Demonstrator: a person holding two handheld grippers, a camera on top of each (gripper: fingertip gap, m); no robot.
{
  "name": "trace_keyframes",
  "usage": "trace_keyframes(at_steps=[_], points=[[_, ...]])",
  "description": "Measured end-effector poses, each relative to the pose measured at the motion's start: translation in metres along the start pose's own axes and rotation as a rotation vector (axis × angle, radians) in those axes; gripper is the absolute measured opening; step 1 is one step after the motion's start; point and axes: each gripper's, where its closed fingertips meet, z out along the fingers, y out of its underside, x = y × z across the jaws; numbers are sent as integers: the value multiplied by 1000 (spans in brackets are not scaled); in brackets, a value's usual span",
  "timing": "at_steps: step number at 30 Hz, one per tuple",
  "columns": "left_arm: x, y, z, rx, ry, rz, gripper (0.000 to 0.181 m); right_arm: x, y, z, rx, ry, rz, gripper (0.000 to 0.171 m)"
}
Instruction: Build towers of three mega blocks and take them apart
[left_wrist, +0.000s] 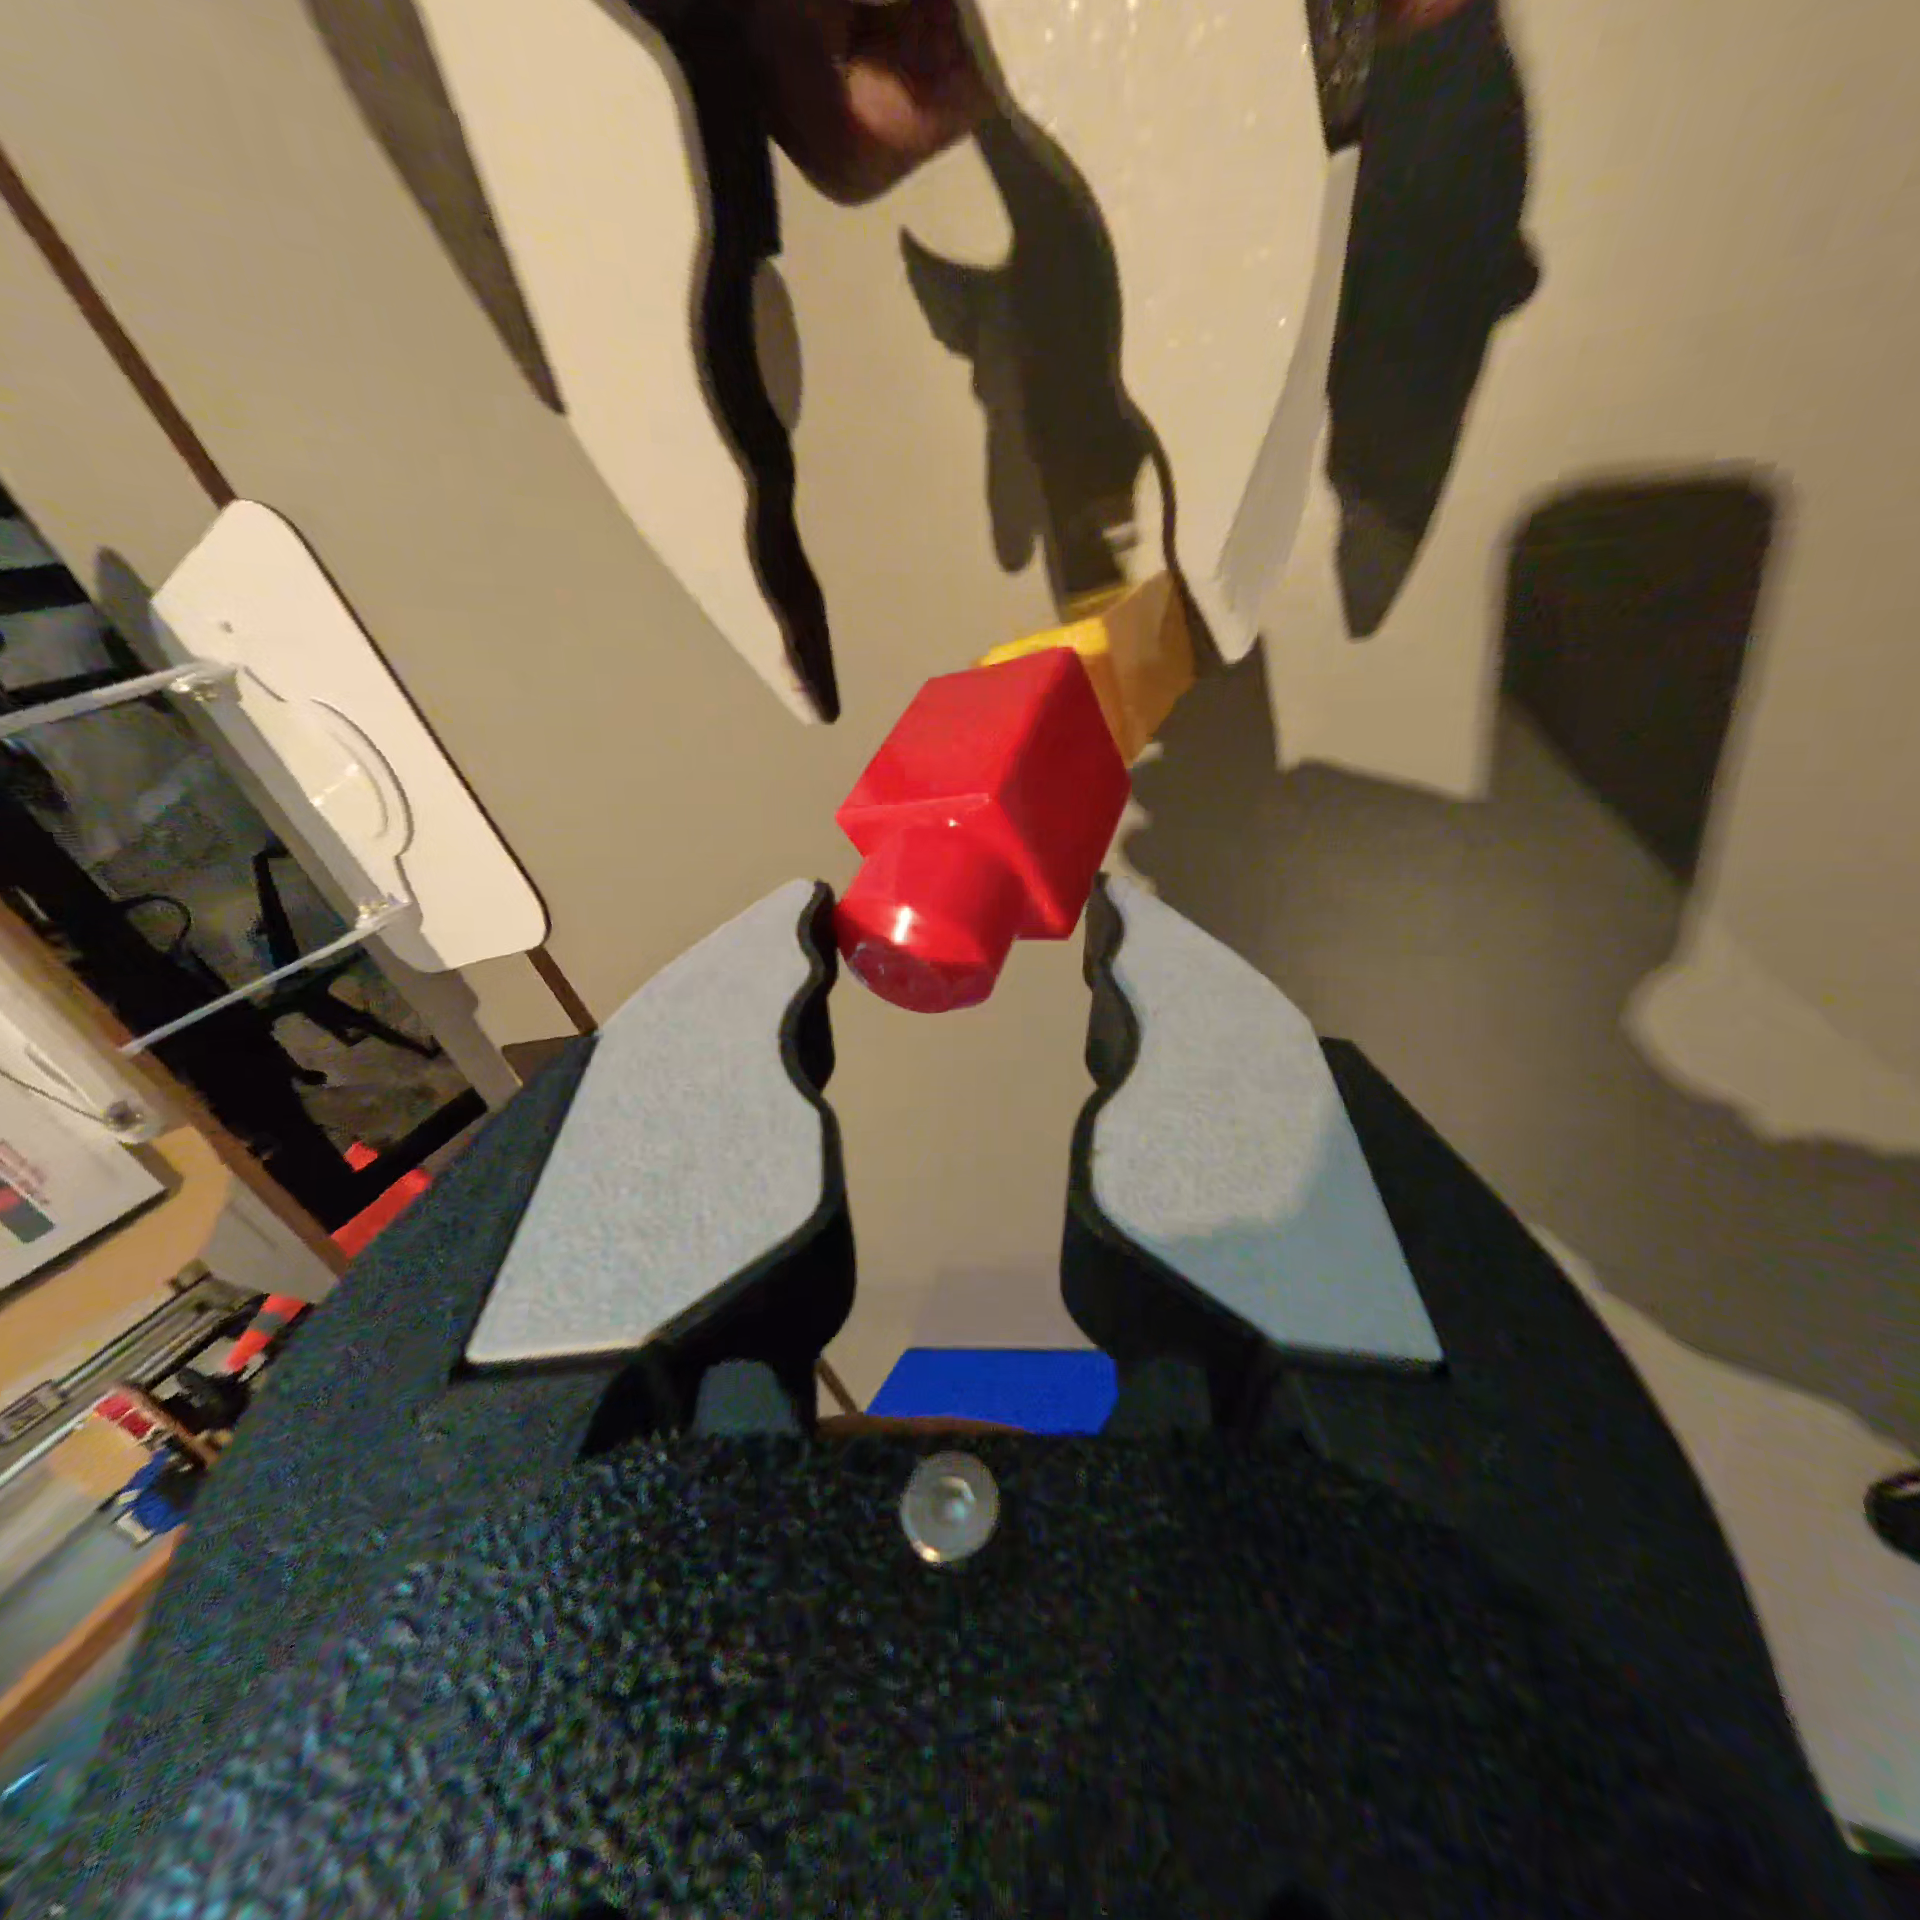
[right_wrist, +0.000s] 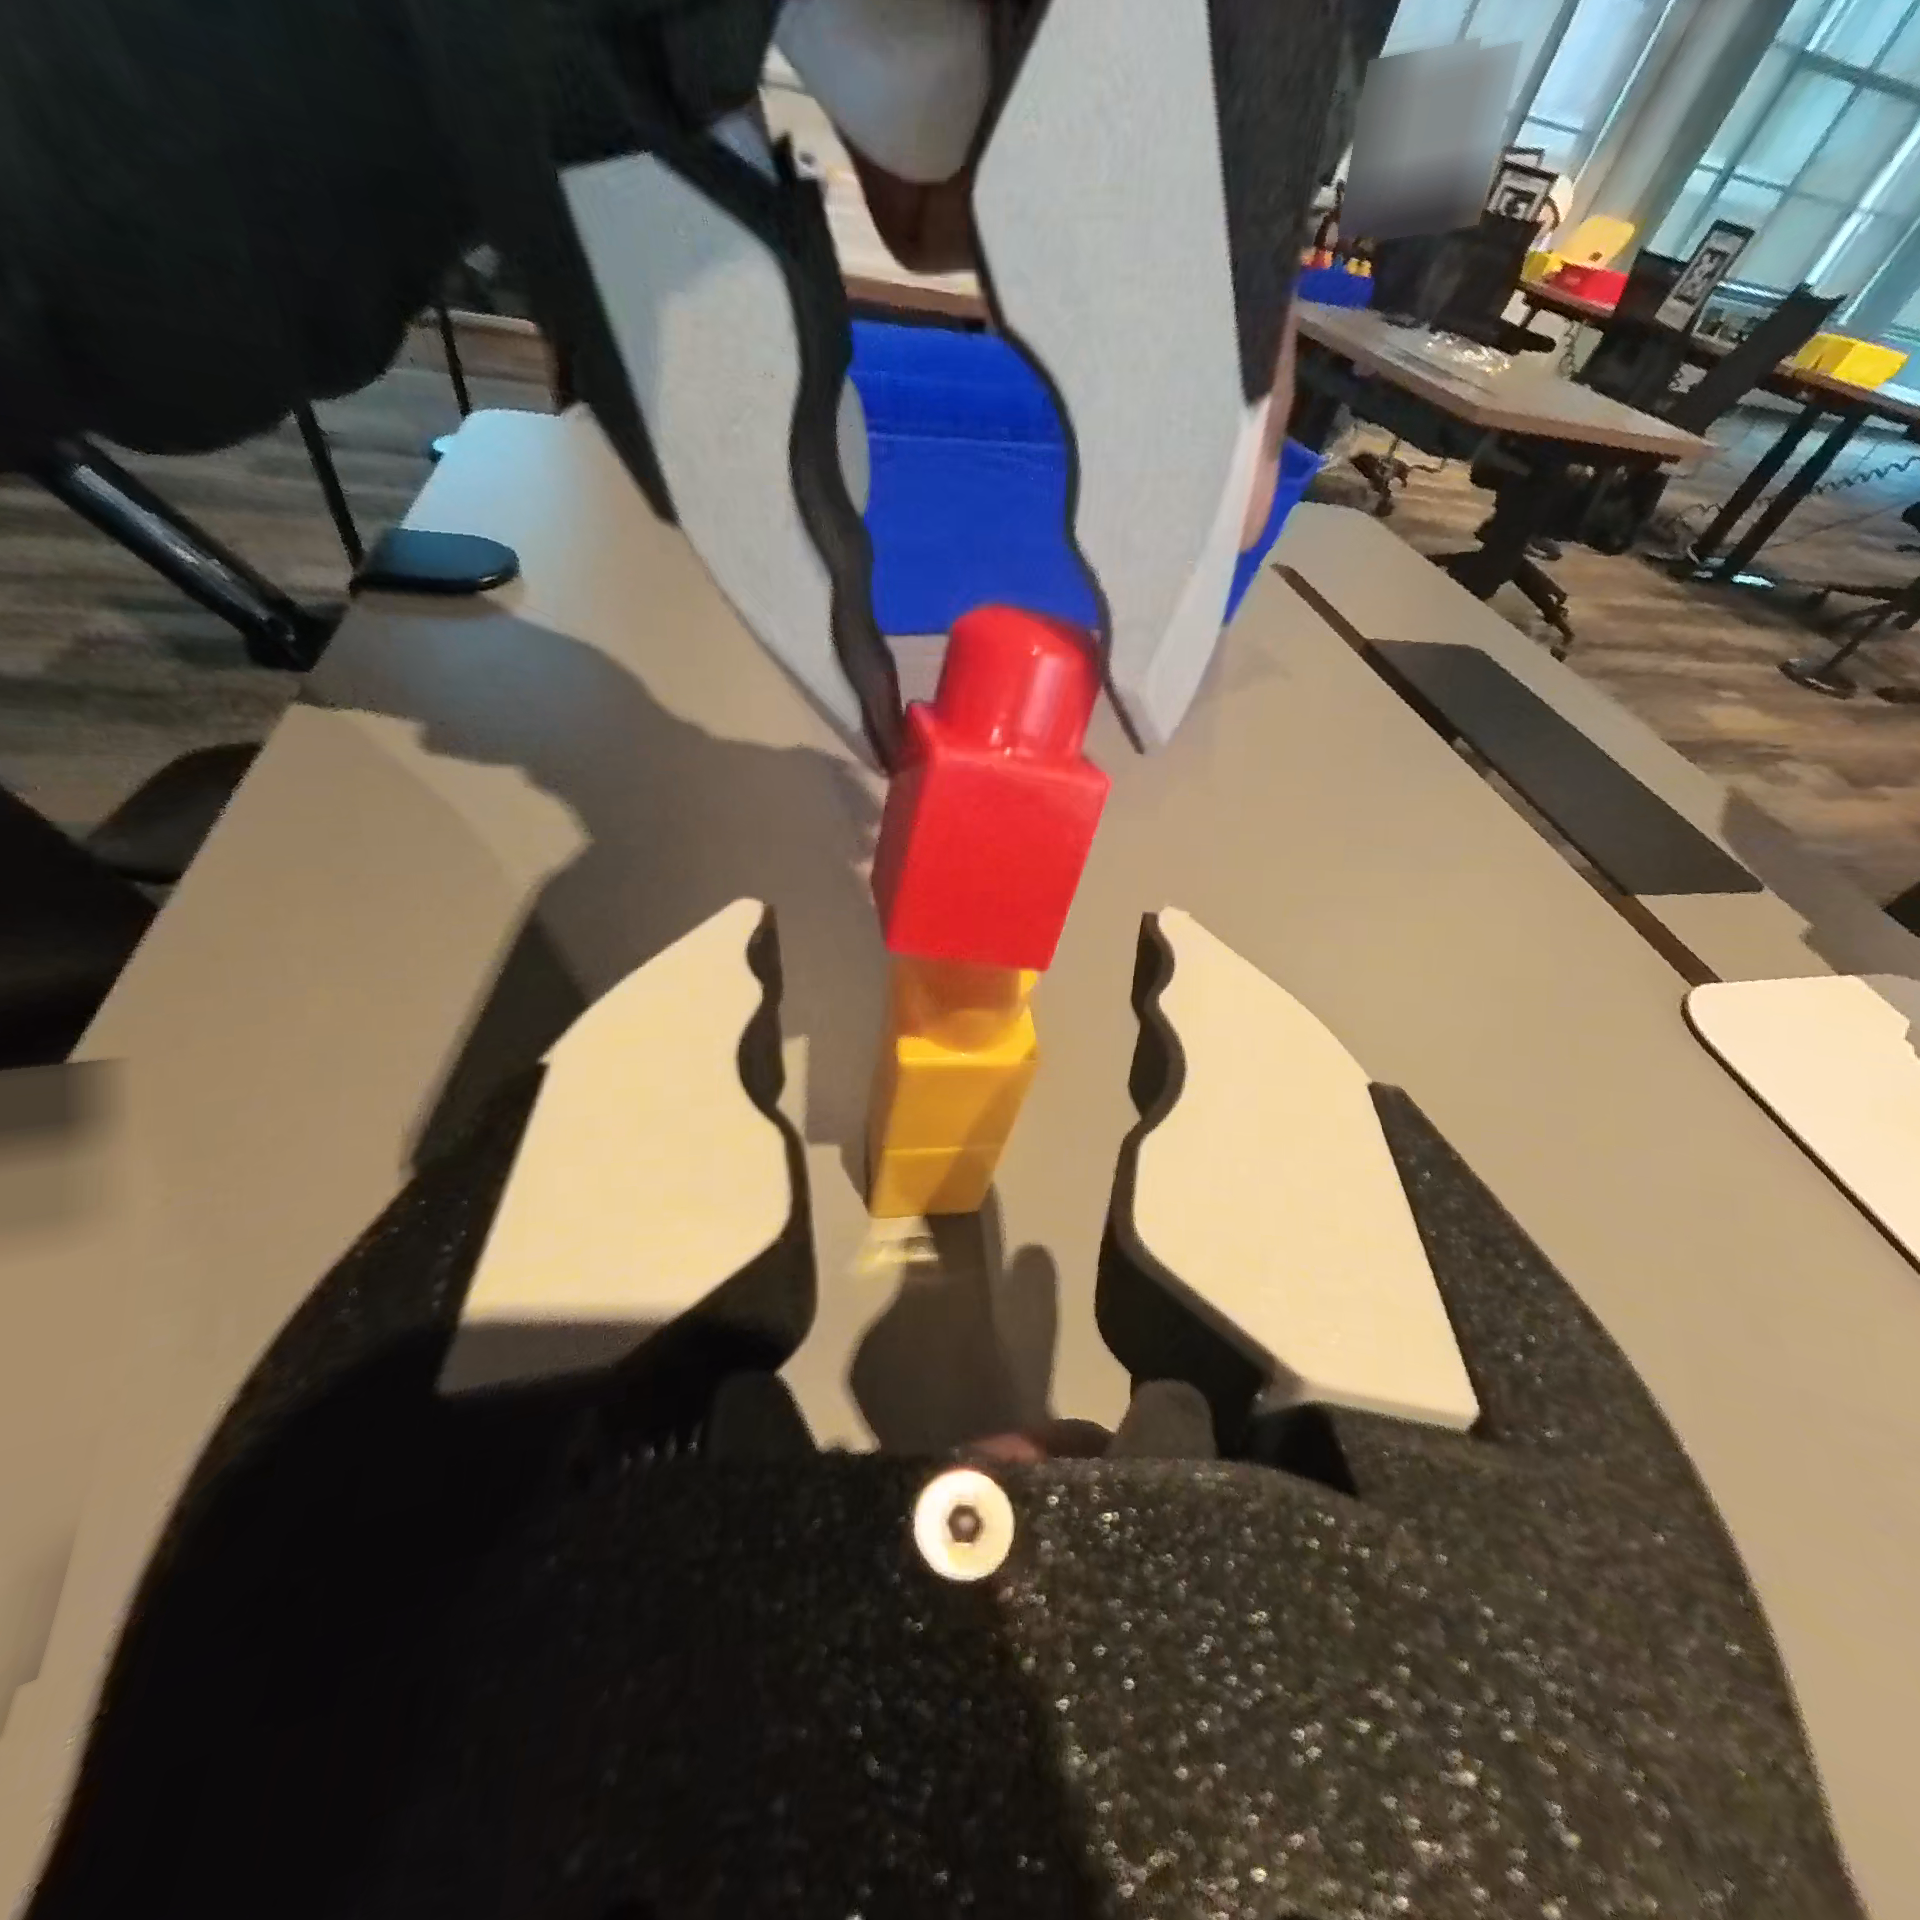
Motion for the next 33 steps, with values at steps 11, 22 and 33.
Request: trace_keyframes(at_steps=[11,22,33], points=[[5,-11,20,-108,39,109,46,7,24,21,-94,40,50,40],[-5,-8,31,652,-192,-463,66,13,27,15,-138,70,53,39],[27,-29,84,835,4,-714,70,11,32,4,-236,36,111,38]])
